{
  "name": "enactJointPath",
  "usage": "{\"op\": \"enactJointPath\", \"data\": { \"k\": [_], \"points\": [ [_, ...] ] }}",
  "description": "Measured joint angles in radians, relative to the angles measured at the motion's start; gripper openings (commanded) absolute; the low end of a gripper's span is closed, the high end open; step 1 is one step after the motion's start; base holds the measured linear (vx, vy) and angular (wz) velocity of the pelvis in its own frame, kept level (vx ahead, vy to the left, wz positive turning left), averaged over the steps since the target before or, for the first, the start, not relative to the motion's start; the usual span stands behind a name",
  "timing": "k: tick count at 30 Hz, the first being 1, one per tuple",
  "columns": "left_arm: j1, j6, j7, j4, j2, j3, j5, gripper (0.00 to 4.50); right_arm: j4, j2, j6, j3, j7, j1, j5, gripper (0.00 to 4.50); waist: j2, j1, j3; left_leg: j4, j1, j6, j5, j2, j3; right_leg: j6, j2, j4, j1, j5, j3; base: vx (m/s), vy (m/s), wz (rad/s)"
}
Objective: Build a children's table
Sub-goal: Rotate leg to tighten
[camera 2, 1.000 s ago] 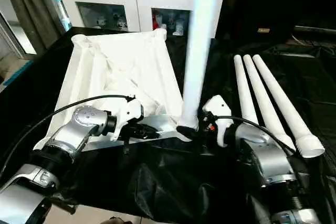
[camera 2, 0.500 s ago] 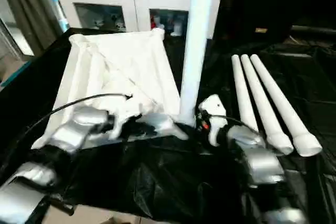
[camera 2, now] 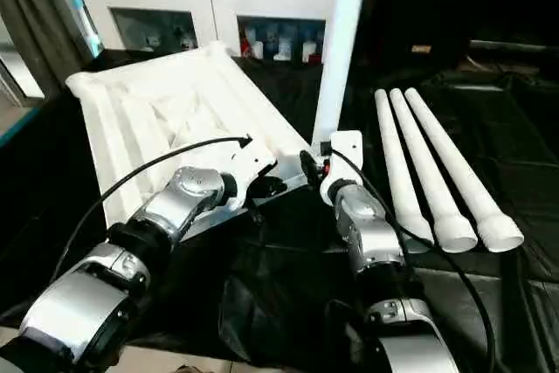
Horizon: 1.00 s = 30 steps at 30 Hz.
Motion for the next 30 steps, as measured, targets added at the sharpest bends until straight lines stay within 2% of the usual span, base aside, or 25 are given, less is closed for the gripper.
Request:
{"op": "enactJointPath", "data": {
  "k": [3,9,14,20,21,23,30],
  "points": [
    [0.001,-0.014,-0.038,-0.001,0.019,-0.002,0.001,0.0,-0.015,-0.023,-0.009,0.018,0.064,0.016,-0.006,3.85,0.0,-0.001,0.0,0.0,0.0,0.0,0.0,0.0,0.0,0.0,0.0,-0.001,0.0,0.0,0.0,0.0,0.0,0.0],
    [0.065,-0.08,-0.205,-0.077,0.097,-0.016,-0.021,0.0,-0.13,-0.158,0.009,0.091,0.312,0.101,0.014,3.85,0.003,0.005,0.002,-0.002,-0.001,0.0,0.0,0.001,0.0,0.0,0.0,-0.004,0.0,0.0,-0.002,0.0,0.0,0.0],
    [0.12,-0.117,-0.349,-0.156,0.16,-0.032,-0.037,0.0,-0.228,-0.278,0.043,0.119,0.538,0.148,0.048,3.85,0.004,0.024,0.002,-0.002,-0.002,0.001,0.0,0.001,0.0,0.0,0.0,-0.005,0.001,0.0,-0.002,0.0,0.0,0.0],
    [0.161,-0.107,-0.437,-0.226,0.197,-0.043,-0.058,0.0,-0.27,-0.315,0.084,0.133,0.658,0.167,0.085,3.85,0.004,0.032,0.002,-0.002,-0.002,0.001,0.0,0.001,0.001,0.0,0.0,-0.004,0.0,0.0,-0.002,0.0,0.0,0.0],
    [0.162,-0.107,-0.443,-0.228,0.199,-0.043,-0.059,0.0,-0.273,-0.317,0.086,0.135,0.665,0.167,0.085,3.7,0.004,0.032,0.002,-0.002,-0.002,0.001,0.0,0.001,0.001,0.0,0.0,-0.004,0.0,0.0,-0.002,0.0,0.0,0.0],
    [0.168,-0.107,-0.452,-0.238,0.203,-0.043,-0.06,0.0,-0.283,-0.323,0.096,0.141,0.68,0.169,0.087,3.7,0.004,0.032,0.002,-0.002,-0.002,0.001,0.0,0.001,0.001,0.0,0.0,-0.004,0.0,0.0,-0.002,0.0,0.0,0.0],
    [0.171,-0.088,-0.469,-0.25,0.212,-0.042,-0.065,0.0,-0.3,-0.322,0.122,0.146,0.705,0.176,0.104,3.02,0.004,0.032,0.002,-0.002,-0.002,0.001,0.0,0.001,0.001,0.0,0.0,-0.004,0.0,0.0,-0.002,0.0,0.0,0.0]
  ]
}}
